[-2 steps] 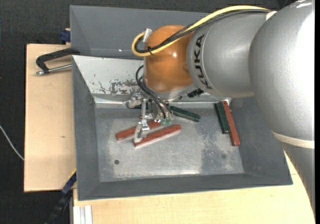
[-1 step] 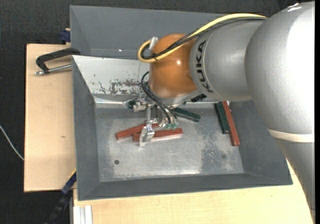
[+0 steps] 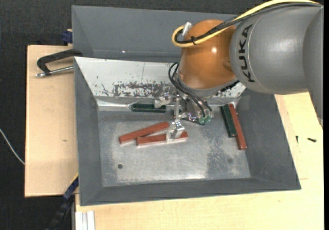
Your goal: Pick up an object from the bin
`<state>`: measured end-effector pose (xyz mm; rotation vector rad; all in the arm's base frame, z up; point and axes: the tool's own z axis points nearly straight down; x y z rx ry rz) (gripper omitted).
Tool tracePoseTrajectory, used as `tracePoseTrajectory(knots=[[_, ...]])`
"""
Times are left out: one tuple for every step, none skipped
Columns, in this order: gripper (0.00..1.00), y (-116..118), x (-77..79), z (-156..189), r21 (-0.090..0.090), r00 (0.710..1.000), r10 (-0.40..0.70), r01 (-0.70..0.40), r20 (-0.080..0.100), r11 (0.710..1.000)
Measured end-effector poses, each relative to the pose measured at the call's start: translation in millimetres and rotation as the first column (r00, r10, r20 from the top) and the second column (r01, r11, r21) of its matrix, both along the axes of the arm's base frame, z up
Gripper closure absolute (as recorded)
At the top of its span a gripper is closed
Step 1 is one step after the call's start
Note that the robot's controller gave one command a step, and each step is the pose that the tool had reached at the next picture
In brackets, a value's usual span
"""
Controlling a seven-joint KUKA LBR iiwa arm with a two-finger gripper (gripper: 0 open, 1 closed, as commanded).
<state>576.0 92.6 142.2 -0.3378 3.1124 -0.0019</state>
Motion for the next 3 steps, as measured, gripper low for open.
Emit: tracePoseTrajectory(knots=[[0.0,30.1,-8.4,-70.2,0.004,0.999,-0.042,0.042,-0.007,0.999],[1.0,25.6,-7.7,-60.1,0.003,0.999,-0.041,0.041,-0.006,0.999],[1.0,25.6,-7.6,-60.1,0.003,0.999,-0.041,0.041,-0.006,0.999]])
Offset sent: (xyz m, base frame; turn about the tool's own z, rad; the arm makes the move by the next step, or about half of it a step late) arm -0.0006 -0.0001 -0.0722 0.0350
